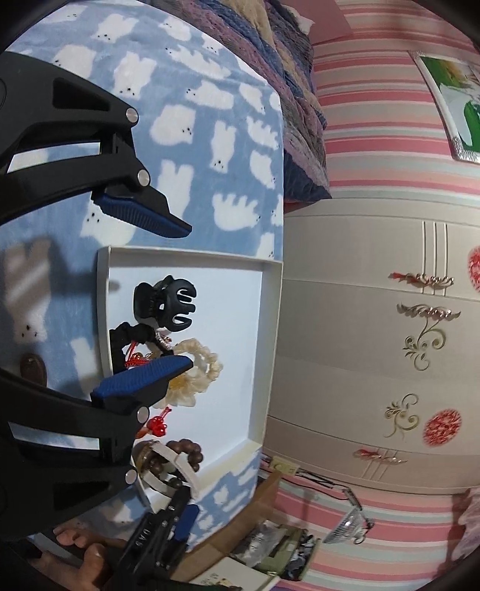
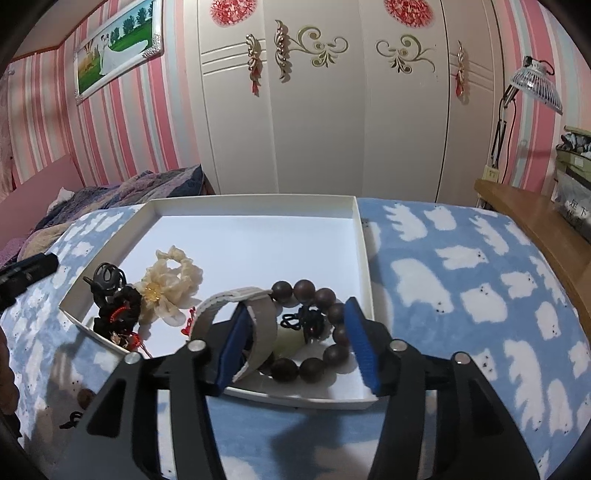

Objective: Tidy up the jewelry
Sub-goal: 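Grasp the brown teardrop pendant with the left tool while the right tool grasps the braided bracelet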

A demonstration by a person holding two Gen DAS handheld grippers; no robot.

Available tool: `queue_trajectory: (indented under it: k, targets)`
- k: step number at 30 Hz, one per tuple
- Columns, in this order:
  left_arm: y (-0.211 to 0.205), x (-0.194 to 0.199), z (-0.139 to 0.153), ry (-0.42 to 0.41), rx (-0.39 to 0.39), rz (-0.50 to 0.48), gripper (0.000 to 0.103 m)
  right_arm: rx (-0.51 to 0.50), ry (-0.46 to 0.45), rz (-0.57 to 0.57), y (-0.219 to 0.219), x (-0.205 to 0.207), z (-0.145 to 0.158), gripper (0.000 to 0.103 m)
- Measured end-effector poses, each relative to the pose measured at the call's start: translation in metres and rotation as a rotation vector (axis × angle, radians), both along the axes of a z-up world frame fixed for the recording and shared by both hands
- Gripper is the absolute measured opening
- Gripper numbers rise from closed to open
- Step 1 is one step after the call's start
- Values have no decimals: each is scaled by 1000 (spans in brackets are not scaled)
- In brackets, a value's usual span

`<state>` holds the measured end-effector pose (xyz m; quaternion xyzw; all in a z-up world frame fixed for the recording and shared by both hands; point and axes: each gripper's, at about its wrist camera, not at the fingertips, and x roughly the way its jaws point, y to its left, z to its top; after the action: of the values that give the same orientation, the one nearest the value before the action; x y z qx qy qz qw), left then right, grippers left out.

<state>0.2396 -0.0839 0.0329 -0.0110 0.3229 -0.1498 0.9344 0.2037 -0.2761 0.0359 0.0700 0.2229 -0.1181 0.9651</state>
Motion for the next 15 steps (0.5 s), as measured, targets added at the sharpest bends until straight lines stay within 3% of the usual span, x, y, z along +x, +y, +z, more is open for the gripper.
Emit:
queue_trajectory:
  k: [6, 10, 15]
  targets:
    - [-6, -2, -3, 9, 22, -14, 66, 12, 48, 37, -1, 3, -3, 59]
    - [-9, -2, -2, 8, 35, -27, 67, -33, 101, 75, 4, 4, -3, 59]
    - [-10, -9, 5, 3, 45, -25, 67, 8, 79, 110, 4, -16, 6, 59]
